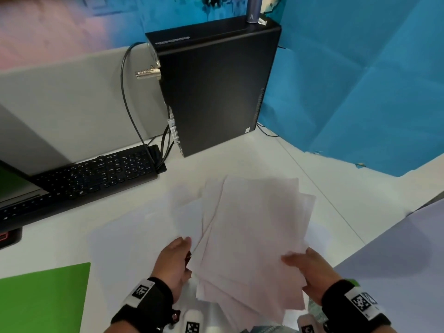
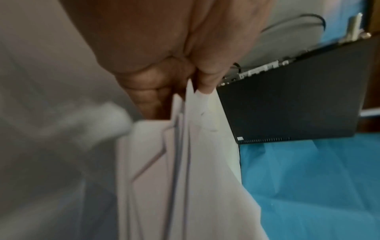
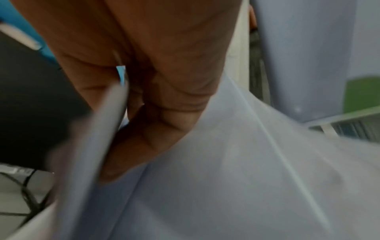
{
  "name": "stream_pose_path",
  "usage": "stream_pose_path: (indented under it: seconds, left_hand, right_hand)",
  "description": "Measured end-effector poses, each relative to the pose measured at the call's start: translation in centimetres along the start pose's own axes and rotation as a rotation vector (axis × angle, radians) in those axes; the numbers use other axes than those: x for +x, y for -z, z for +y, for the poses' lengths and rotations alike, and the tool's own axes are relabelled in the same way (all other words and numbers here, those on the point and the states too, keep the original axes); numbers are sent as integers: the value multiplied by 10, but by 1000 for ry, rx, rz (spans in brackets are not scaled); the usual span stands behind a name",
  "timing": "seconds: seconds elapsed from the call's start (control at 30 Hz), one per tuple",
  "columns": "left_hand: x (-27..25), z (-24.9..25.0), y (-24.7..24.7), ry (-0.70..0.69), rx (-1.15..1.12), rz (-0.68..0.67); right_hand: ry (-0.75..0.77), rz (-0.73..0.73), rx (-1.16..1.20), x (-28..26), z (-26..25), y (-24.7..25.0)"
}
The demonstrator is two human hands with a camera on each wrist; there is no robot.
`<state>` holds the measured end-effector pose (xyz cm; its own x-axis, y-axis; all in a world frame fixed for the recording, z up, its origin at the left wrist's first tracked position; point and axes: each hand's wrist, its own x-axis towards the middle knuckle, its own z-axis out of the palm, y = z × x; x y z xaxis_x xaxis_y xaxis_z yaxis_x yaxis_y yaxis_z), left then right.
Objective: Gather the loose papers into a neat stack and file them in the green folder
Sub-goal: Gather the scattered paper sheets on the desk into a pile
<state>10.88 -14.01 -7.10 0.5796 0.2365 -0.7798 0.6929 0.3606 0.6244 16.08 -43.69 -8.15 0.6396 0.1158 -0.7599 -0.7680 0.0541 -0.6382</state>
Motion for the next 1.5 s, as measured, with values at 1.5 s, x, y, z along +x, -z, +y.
stream_pose_path:
  seconds: [1.5]
  left_hand:
    - [-3,9,-19,-42,-176,-313]
  right_hand:
    - [20,-166,229,-9,3,9]
